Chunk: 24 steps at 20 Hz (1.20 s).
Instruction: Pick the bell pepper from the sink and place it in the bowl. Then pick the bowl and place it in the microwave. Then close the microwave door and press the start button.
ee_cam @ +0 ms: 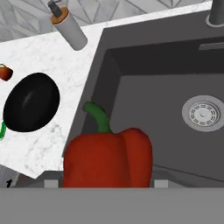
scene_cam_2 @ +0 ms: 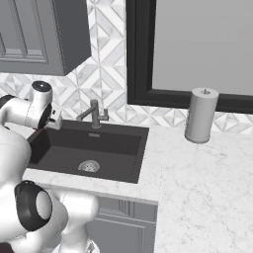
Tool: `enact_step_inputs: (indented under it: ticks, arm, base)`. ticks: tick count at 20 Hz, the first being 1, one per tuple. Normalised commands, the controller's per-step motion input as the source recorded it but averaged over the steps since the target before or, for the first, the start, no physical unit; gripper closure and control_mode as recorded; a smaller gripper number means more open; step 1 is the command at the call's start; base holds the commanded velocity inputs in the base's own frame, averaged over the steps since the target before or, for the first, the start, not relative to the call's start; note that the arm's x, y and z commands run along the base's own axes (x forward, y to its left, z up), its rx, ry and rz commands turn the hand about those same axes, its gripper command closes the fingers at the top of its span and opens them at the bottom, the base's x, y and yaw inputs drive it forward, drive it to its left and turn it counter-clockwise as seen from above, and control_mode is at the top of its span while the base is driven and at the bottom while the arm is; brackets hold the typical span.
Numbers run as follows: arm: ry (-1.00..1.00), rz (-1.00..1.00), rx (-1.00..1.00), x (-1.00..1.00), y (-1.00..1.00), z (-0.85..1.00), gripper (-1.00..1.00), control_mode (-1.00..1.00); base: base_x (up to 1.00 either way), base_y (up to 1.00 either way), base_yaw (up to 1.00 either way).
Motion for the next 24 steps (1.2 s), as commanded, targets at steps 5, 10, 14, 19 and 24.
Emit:
enact_step_inputs:
  ticks: [5, 10, 14, 19, 24]
  arm:
    - [0.07, 0.01, -0.07, 0.0, 0.94, -0.02, 1.0, -1.0]
    - [0.23, 0.01, -0.12, 0.0, 0.74, 0.02, 1.0, -1.0]
    - [0.23, 0.03, -0.11, 0.0, 0.52, 0.0, 1.0, -1.0]
    - [0.08, 0.04, -0.11, 0.0, 0.57, 0.0, 1.0, -1.0]
    - [0.0, 0.03, -0.02, 0.0, 0.66, -0.09, 1.0, -1.0]
  base:
    - [0.0, 0.0, 0.0]
    - [0.0, 0.0, 0.0]
    - [0.0, 0.0, 0.0]
    - [0.0, 0.0, 0.0]
    - [0.0, 0.0, 0.0]
